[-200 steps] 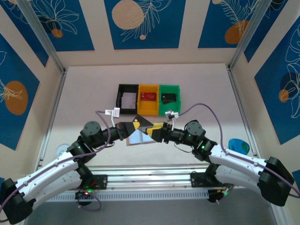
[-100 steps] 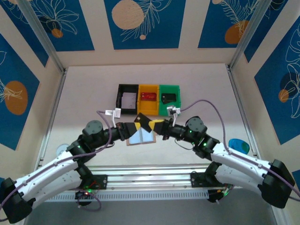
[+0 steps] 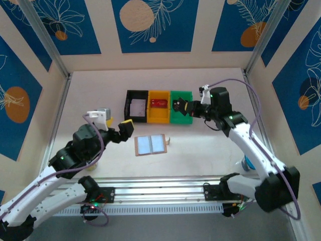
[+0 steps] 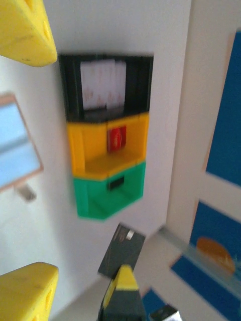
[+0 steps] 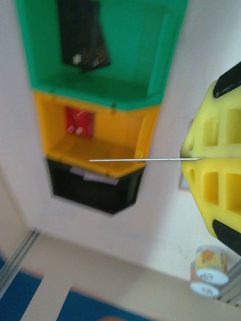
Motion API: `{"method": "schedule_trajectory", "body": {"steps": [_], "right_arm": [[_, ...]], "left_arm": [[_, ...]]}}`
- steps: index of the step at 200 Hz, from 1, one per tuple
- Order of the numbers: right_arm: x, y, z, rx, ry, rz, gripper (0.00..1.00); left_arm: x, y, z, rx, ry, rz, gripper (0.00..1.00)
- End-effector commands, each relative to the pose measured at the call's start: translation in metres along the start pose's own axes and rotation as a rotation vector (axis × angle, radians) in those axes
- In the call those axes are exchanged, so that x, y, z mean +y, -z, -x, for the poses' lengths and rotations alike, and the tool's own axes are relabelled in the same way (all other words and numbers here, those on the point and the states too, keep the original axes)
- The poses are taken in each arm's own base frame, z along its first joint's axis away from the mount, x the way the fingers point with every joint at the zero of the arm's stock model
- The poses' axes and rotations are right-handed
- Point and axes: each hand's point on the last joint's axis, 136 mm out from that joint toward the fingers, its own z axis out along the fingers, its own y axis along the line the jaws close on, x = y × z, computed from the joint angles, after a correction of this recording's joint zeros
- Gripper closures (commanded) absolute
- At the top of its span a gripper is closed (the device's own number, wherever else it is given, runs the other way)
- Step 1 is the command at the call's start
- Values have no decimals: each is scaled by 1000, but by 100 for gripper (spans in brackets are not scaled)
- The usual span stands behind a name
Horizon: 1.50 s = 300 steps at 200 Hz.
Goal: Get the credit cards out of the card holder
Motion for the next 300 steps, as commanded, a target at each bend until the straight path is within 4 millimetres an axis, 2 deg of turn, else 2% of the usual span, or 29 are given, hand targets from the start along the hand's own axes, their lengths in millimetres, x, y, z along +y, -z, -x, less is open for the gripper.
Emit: {"method": "schedule_trajectory", "body": {"steps": [1,23,56,92,138,183,240,272,300], "right_arm": [[-21,-17,-17,171,-21,-72,100],[-31,-41,-6,234,-35,-99,100],[-49,-78,6,323,-29,-169,100],[-65,-105,21,378,-43,-184,100],[-80,-121,39,406,-72,-179,100],[-90,-144,33,477,-78,-183,100],[-92,-162,38,495,-72,-189,100],[-102,-171,34,529,-64,-221,100],[-108,-175,33,546,-61,-249,95]], "left_arm": [[44,1,-3,-27,-121,225,0],[61,0,-7,-40,-119,306,0],[69,-2,-13,-32,-161,344,0],[73,0,-13,-36,-179,364,0],[73,-2,-15,-26,-198,369,0],[75,-3,-15,-25,-208,376,0],[75,-6,-17,-18,-211,380,0],[76,-5,-18,-13,-215,382,0],[76,-6,-17,-17,-215,383,0]]}}
